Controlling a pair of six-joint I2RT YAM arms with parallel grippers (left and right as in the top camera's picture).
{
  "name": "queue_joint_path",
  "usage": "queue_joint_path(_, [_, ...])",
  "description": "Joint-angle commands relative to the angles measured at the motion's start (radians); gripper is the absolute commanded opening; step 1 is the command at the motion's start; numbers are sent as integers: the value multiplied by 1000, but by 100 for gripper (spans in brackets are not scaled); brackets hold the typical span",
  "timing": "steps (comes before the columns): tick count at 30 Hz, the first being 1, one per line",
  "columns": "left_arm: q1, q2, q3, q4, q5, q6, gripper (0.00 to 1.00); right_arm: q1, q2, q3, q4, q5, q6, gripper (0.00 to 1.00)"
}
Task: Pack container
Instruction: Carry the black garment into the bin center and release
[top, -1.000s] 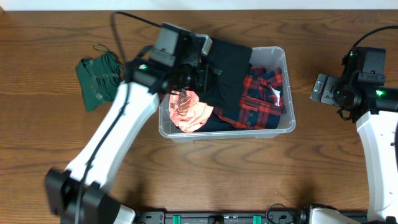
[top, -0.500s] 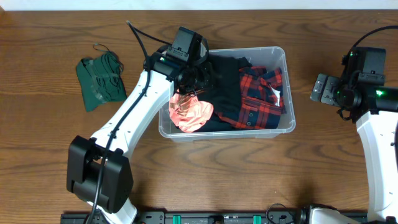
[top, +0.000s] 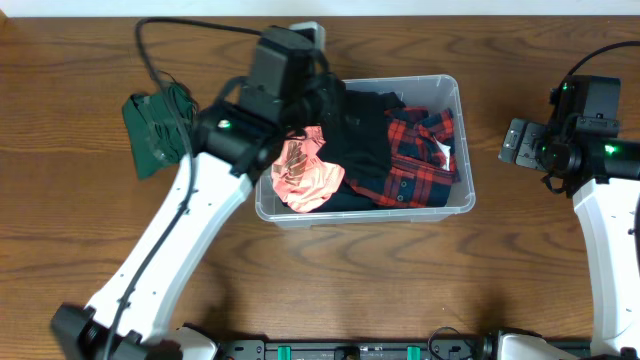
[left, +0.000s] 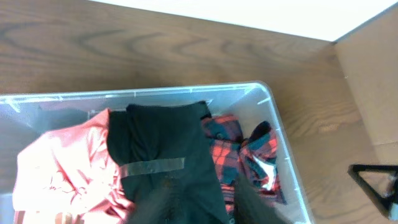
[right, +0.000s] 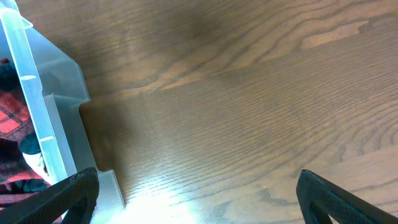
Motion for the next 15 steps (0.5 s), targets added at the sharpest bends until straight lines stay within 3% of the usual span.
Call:
queue_joint_path(1, [-26, 130, -10, -36, -48, 77, 19, -4, -14, 0, -2, -2, 12, 99])
queue_joint_path(5, [-37, 258, -14, -140, -48, 69, 6, -4, -14, 0, -2, -2, 12, 99])
queue_joint_path(11, [-37, 449, -31, -283, -31, 35, 6, -4, -14, 0, -1, -2, 12, 99])
queue_joint_path(15, [-36, 448, -21, -298, -26, 72, 6, -4, -14, 0, -1, -2, 12, 99])
